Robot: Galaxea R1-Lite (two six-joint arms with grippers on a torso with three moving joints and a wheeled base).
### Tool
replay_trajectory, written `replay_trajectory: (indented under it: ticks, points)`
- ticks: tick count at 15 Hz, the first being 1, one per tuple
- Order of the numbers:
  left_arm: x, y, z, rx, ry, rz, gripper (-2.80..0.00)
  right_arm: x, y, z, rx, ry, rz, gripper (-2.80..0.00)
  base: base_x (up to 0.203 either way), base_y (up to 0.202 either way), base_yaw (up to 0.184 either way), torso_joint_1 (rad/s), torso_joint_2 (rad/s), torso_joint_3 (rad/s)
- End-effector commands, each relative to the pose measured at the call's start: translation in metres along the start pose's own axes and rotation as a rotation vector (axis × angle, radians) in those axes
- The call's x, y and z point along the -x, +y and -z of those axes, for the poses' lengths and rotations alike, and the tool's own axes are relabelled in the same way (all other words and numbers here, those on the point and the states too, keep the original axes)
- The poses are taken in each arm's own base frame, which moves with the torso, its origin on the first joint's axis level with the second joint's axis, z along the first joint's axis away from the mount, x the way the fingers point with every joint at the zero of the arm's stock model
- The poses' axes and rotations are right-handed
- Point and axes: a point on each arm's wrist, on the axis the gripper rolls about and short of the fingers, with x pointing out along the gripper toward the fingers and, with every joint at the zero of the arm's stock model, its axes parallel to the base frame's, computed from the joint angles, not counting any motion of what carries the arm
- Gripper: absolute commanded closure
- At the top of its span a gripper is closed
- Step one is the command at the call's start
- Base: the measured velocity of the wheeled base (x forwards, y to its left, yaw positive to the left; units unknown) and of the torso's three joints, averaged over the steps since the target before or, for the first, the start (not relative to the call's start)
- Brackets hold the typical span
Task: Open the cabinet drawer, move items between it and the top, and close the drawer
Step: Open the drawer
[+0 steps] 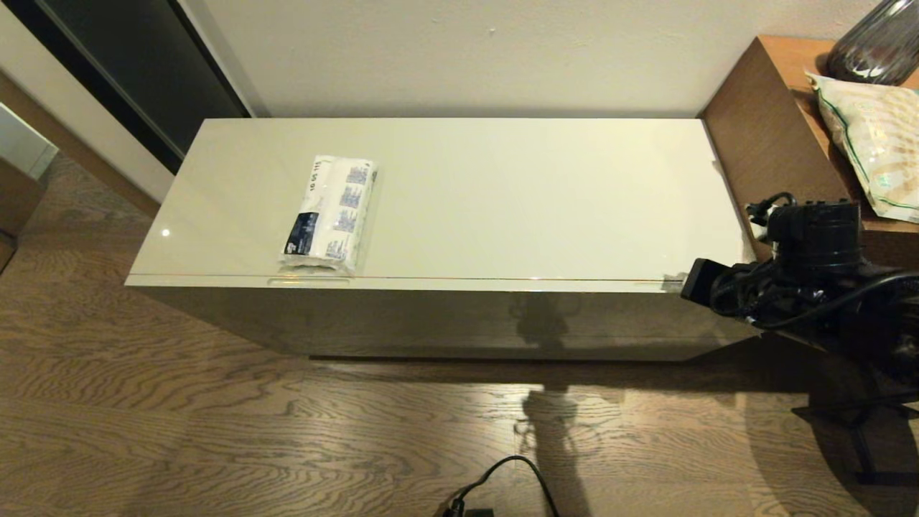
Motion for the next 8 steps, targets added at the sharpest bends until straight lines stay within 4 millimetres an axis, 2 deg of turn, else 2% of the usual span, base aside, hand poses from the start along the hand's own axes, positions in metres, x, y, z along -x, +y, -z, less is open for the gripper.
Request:
replay_trajectory:
  ticks: [1, 8]
  points:
    - [0.000, 0.000, 0.000, 0.000, 0.002, 0.000, 0.00, 0.006, 0.002, -0.007, -0.008, -0.011, -0.006, 0.00, 0.000, 0.000, 0.000, 0.000, 0.00, 0.000]
    - [0.000, 0.000, 0.000, 0.000, 0.002, 0.000, 0.00, -0.014, 0.000, 0.007, -0.061, 0.036, 0.022, 0.00, 0.000, 0.000, 0.000, 0.000, 0.00, 0.000]
